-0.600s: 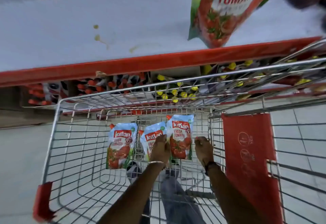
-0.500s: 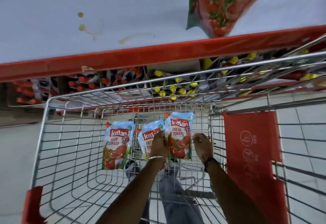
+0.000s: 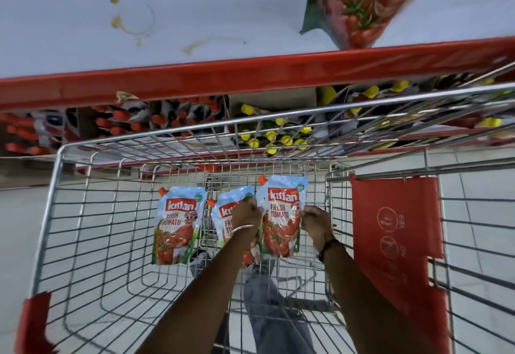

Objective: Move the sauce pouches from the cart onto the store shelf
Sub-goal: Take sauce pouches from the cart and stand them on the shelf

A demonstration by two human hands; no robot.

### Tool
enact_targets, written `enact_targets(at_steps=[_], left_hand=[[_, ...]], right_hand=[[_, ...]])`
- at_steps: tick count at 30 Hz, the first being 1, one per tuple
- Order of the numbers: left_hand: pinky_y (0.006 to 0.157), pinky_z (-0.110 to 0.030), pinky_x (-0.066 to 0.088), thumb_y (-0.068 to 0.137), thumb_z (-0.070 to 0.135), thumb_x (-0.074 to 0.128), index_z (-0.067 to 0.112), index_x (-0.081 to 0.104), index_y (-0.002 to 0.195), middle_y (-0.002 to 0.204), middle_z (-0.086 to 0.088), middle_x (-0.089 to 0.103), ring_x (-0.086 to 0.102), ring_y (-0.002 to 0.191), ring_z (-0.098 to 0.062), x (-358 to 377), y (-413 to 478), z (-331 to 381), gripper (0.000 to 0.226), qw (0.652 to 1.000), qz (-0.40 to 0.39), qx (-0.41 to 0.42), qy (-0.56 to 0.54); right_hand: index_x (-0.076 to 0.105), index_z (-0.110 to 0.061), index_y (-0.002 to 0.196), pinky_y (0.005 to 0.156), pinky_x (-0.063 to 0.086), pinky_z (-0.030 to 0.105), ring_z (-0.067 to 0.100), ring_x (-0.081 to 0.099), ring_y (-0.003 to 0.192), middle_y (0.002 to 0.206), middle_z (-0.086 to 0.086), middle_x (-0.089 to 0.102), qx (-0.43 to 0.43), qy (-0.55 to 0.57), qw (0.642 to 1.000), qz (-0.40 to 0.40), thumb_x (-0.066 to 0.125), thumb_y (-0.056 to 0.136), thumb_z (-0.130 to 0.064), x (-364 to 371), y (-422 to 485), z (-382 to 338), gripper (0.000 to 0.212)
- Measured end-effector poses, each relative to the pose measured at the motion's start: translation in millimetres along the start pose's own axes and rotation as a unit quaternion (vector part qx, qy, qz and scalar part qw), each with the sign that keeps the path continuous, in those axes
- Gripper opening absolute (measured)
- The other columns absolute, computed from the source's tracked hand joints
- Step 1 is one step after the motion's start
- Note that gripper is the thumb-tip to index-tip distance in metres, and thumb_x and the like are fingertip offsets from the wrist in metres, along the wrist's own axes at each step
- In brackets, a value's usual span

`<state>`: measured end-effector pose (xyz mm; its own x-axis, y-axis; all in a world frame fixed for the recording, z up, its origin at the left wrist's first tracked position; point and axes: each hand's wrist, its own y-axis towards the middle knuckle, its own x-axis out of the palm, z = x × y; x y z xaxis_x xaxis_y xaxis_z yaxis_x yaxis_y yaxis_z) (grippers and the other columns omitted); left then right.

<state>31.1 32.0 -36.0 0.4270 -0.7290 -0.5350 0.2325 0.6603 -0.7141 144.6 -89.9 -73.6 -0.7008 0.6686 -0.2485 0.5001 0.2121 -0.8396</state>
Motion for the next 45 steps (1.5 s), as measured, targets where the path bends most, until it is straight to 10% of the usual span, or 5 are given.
enact_targets(at_steps=[5, 21, 30, 35, 45], left_hand=[[0.076, -0.03, 0.042, 0.077, 0.007, 0.065, 0.002, 0.06, 0.071, 0.092, -0.024, 0.069, 0.06, 0.087, -0.026, -40.7, -41.8, 4.5, 0.009, 0.999, 0.002, 0.025, -0.027], [0.058, -0.042, 0.043, 0.081, -0.001, 0.059, 0.013, 0.047, 0.06, 0.062, -0.015, 0.052, 0.053, 0.059, -0.027, -218.2, -192.6, 41.6, 0.028, 0.943, 0.162, 0.229, -0.178], [0.069, -0.056, 0.057, 0.07, 0.019, 0.064, 0.031, 0.051, 0.056, 0.062, -0.004, 0.058, 0.062, 0.069, -0.028, -314.5, -235.3, 115.3, 0.022, 0.877, 0.218, 0.354, -0.239], [0.071, -0.053, 0.058, 0.077, 0.014, 0.065, 0.013, 0.058, 0.074, 0.079, -0.018, 0.068, 0.066, 0.078, -0.035, -346.0, -228.2, 154.9, 0.008, 0.862, 0.274, 0.368, -0.216], [0.062, -0.036, 0.045, 0.081, 0.016, 0.064, 0.012, 0.053, 0.07, 0.079, -0.022, 0.071, 0.064, 0.077, -0.04, -339.9, -194.4, 166.7, 0.016, 0.889, 0.28, 0.326, -0.16]], right_hand=[[0.058, -0.013, 0.061, 0.055, 0.053, 0.024, 0.016, 0.059, 0.066, 0.065, 0.001, 0.065, -0.063, 0.088, 0.993, -0.044, 0.045, 0.086, 0.006, -7.3, -57.4, -22.1, 0.034], [0.07, -0.02, 0.069, 0.077, 0.055, 0.027, 0.014, 0.068, 0.087, 0.083, -0.008, 0.075, -0.34, 0.106, 0.917, -0.181, 0.036, 0.097, -0.009, -7.8, -280.0, -155.8, 0.045], [0.061, -0.026, 0.074, 0.068, 0.049, 0.019, -0.005, 0.061, 0.069, 0.073, -0.014, 0.067, -0.537, 0.07, 0.84, -0.046, 0.051, 0.088, 0.004, -2.5, -351.8, -255.9, 0.035], [0.057, -0.016, 0.084, 0.076, 0.051, 0.037, 0.019, 0.058, 0.081, 0.083, 0.002, 0.061, -0.567, 0.048, 0.819, 0.067, 0.048, 0.09, -0.004, 16.7, -358.1, -303.6, 0.016], [0.053, -0.013, 0.08, 0.069, 0.039, 0.02, 0.02, 0.048, 0.069, 0.078, 0.012, 0.056, -0.49, 0.109, 0.855, 0.126, 0.044, 0.09, -0.001, 54.3, -310.0, -315.8, 0.018]])
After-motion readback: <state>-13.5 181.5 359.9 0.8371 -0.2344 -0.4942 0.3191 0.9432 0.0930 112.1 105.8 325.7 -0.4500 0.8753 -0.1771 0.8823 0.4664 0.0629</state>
